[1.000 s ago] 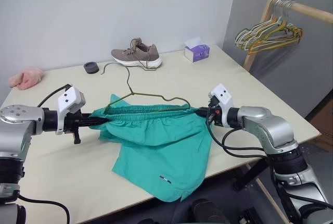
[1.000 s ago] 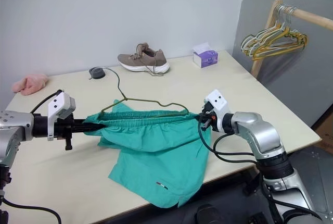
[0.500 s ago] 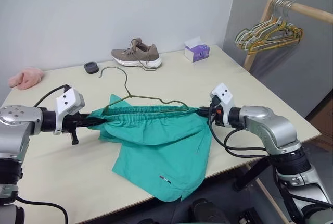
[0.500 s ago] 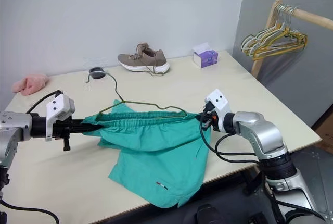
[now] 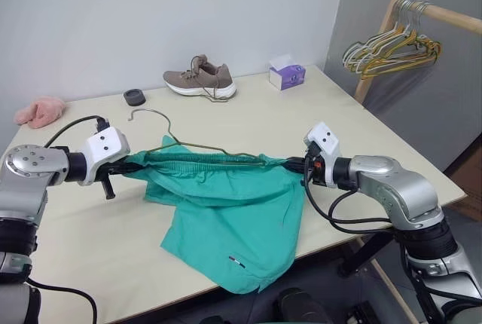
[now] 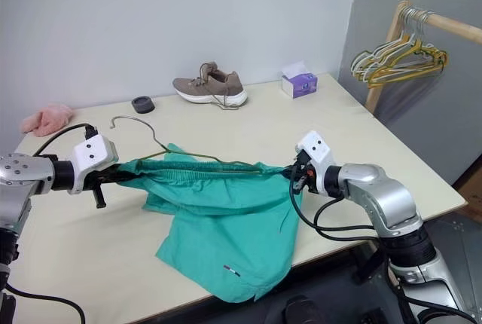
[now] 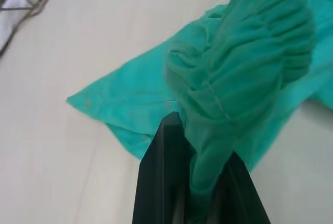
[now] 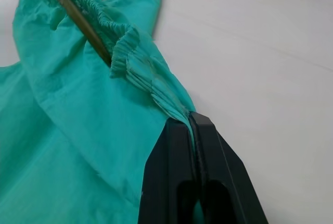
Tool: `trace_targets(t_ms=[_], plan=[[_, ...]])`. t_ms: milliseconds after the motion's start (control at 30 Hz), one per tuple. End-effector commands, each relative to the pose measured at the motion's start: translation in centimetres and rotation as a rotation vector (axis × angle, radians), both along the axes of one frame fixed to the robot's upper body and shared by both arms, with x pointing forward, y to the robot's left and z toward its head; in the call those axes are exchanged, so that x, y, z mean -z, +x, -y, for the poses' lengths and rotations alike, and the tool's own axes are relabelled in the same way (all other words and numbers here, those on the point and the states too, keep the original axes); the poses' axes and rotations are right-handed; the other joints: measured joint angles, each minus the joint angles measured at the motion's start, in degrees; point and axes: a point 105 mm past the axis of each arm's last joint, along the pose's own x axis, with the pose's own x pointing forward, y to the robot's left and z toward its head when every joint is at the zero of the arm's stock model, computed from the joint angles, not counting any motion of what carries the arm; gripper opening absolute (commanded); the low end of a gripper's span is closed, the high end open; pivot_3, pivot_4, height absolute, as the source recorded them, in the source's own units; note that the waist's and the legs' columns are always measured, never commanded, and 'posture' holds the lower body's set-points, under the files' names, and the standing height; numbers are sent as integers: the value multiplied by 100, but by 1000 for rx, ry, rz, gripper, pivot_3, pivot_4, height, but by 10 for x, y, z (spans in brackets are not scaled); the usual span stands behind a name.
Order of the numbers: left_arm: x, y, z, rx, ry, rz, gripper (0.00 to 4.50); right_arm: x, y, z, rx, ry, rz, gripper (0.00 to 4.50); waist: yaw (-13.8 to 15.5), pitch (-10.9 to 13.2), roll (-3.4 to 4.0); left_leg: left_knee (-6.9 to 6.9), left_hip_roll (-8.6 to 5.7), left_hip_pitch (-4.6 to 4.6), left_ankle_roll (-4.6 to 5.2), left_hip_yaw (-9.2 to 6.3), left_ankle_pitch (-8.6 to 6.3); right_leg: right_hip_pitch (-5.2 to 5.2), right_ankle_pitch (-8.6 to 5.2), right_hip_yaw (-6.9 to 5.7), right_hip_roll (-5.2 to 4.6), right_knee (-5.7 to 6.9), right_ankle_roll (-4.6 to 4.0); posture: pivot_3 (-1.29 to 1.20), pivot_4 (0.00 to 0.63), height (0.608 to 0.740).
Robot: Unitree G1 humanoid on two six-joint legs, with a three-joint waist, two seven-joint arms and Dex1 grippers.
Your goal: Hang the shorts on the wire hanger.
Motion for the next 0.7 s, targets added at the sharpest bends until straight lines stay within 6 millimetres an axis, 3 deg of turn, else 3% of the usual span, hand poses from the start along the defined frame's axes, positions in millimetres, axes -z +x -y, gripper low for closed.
trace_targets(t_ms=[33,167,267,467,633,700], plan=[[-15,3,-41,-232,-42,47,0,-3,13,45,197,-52,24,20,7,0,0,0,0,0,0,0,0,0,0,0,0,0,0,-283,0,740],[-13,0,-25,-211,-196,-15,0,0,7,40,174,-32,-11,20,-1,0,0,1,-1,-2,0,1,0,0,0,1,0,1,0,-283,0,740],[-4,-14,-15,-148,-205,-105,0,0,7,39,176,-27,-13,20,-26,0,0,0,-1,-2,0,1,0,-2,1,1,0,2,-2,-281,0,740],[0,-25,-12,-116,-207,-164,0,-5,10,41,178,-37,15,20,20,0,0,1,1,-1,0,1,0,0,1,0,0,1,-2,-279,0,740],[-5,-22,-7,-115,-272,-140,0,-12,1,21,57,-34,90,20,39,1,1,0,2,-1,0,1,0,0,-2,-2,0,1,3,-278,0,740],[-7,-22,-6,-115,-287,-133,0,-15,3,17,69,1,106,395,35,0,0,0,2,0,0,2,0,0,-2,-1,0,1,4,-280,0,740]])
